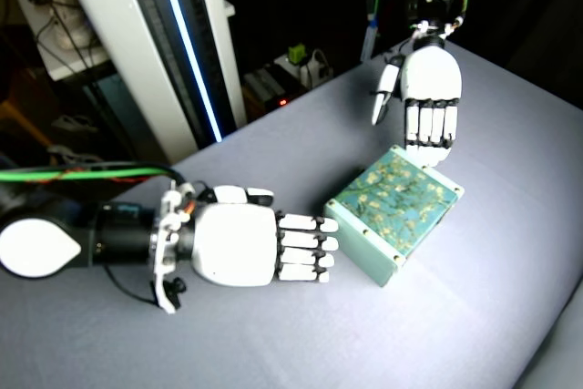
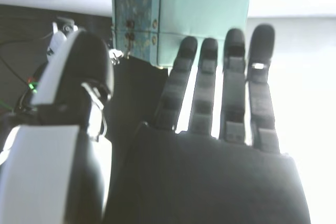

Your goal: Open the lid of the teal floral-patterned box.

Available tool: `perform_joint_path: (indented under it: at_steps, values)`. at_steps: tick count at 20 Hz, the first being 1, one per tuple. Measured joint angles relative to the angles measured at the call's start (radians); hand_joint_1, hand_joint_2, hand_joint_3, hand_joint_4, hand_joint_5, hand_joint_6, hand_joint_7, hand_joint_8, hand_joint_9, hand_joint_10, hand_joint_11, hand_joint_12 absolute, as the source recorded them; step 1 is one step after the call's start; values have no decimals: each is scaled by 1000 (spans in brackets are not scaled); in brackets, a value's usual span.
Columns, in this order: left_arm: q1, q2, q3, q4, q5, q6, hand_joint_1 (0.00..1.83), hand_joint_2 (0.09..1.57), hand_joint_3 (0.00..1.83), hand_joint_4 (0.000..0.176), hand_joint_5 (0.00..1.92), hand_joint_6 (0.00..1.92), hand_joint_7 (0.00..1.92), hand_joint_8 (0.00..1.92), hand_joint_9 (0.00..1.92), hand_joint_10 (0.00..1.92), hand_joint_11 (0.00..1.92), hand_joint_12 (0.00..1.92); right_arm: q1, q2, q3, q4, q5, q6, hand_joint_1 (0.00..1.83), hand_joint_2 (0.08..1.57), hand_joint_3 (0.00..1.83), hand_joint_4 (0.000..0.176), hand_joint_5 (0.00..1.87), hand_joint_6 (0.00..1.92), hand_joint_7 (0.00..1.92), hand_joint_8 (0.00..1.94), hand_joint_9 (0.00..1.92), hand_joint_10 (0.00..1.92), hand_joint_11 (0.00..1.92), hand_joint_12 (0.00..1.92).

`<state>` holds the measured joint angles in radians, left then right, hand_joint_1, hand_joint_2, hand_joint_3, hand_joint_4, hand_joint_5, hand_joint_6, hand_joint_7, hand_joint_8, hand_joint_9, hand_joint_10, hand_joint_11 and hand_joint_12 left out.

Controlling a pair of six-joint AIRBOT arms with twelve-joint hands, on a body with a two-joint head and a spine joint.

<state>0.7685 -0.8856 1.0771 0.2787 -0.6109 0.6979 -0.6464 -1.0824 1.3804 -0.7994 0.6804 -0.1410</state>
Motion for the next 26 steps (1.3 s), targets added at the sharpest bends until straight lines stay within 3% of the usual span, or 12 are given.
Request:
perform_joint_path:
  at_steps: [1, 2, 4, 7, 9, 12, 13, 14, 16, 19, 21, 26]
  values:
    - [-5, 0, 0, 8, 3, -3, 111, 1401, 5, 0, 57, 0, 141, 0, 271, 6, 87, 942, 0, 0, 2, 0, 1, 1, 0, 1308, 0, 18, 5, 0, 41, 3, 205, 10, 13, 755]
    - [-11, 0, 0, 14, 6, -7, 152, 1404, 2, 0, 79, 6, 190, 13, 305, 14, 114, 947, 0, -1, 4, 0, 2, 4, 0, 1315, 0, 18, 11, 1, 47, 2, 189, 8, 2, 766]
    - [-18, 0, 0, 24, 11, -8, 161, 1402, 0, 0, 145, 9, 297, 22, 412, 29, 188, 928, 0, -1, 4, 2, 2, 7, 0, 1296, 0, 0, 31, 4, 15, 3, 87, 6, 0, 448]
    - [-27, 0, 0, 24, 5, -8, 103, 1397, 2, 0, 114, 0, 258, 5, 400, 7, 212, 942, 0, -1, 4, 8, 8, 10, 0, 1282, 0, 0, 49, 7, 32, 8, 113, 15, 18, 417]
    - [-29, 0, 0, 25, 5, -8, 140, 1406, 0, 0, 135, 2, 348, 16, 683, 107, 463, 1324, 0, 0, 4, 17, 10, 11, 0, 1279, 0, 0, 60, 6, 31, 3, 54, 6, 0, 274]
    - [-37, 2, 0, 26, 5, -8, 134, 1402, 0, 0, 63, 0, 271, 0, 826, 149, 592, 1398, 0, 2, 4, 56, 22, 11, 0, 1330, 1, 0, 138, 0, 126, 0, 132, 1, 9, 370]
    - [-40, 4, 0, 26, 5, -8, 148, 1398, 0, 0, 37, 0, 195, 0, 686, 80, 459, 1331, 0, 4, 4, 74, 30, 11, 0, 1302, 0, 0, 140, 0, 120, 0, 120, 0, 1, 354]
    - [-42, 5, 0, 20, -3, -9, 104, 1394, 1, 0, 7, 0, 75, 7, 268, 17, 91, 869, 0, 5, 4, 90, 40, 11, 0, 1311, 0, 0, 139, 0, 132, 3, 117, 0, 0, 312]
    - [-42, 10, 0, 2, -14, -9, 54, 1390, 2, 0, 0, 0, 3, 0, 39, 9, 3, 354, 0, 7, 4, 109, 49, 12, 0, 1302, 0, 0, 113, 0, 112, 0, 98, 0, 0, 251]
    - [-41, 17, 0, -18, -33, -8, 120, 1394, 1, 0, 0, 0, 0, 0, 101, 5, 0, 534, 0, 8, 4, 125, 70, 11, 0, 1308, 0, 0, 155, 1, 139, 0, 138, 1, 0, 356]
    - [-41, 17, 0, -20, -32, -8, 47, 1413, 7, 0, 0, 0, 0, 0, 61, 7, 0, 324, 0, 8, 4, 125, 71, 11, 0, 1314, 1, 0, 160, 1, 162, 2, 160, 2, 0, 440]
    - [-37, 17, 0, -44, -47, -5, 82, 1426, 2, 0, 0, 0, 39, 5, 104, 1, 0, 476, 0, 8, 4, 145, 79, 11, 0, 1326, 2, 0, 182, 6, 183, 8, 161, 4, 10, 391]
